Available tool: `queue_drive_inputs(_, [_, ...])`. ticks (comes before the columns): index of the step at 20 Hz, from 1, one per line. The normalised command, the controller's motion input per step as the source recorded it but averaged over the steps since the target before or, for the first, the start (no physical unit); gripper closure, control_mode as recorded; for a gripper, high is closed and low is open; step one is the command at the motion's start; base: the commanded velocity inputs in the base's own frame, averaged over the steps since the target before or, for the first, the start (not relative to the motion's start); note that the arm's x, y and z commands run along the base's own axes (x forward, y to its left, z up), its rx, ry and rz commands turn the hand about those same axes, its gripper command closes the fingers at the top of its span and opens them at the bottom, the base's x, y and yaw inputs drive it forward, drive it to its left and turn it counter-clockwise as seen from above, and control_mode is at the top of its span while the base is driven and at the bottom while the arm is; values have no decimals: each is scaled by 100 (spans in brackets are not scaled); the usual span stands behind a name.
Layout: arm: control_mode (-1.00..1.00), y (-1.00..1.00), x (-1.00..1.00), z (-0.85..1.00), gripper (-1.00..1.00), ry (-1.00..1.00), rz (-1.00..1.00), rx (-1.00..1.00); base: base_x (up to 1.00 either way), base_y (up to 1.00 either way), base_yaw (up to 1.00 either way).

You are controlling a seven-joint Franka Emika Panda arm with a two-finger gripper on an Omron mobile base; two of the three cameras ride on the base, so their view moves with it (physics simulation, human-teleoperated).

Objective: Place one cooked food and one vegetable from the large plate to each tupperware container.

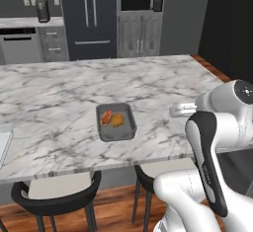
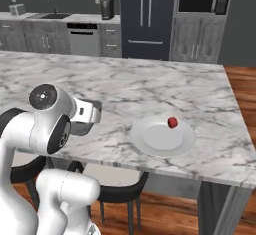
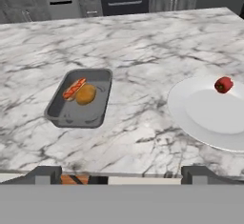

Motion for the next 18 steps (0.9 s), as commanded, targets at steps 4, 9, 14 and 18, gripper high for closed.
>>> queue_drive_inputs(4, [100,0,0,0,-100,0,0,0,100,-86,-6])
queue_drive_inputs(9, [100,0,0,0,-100,0,0,0,100,-85,-12])
queue_drive_inputs(14, [-100,-8,20,-5,-100,3,-6,0,79,-39,-22])
queue_drive_inputs(18, [-100,-43,98,-23,-100,12,-29,0,0,0,0])
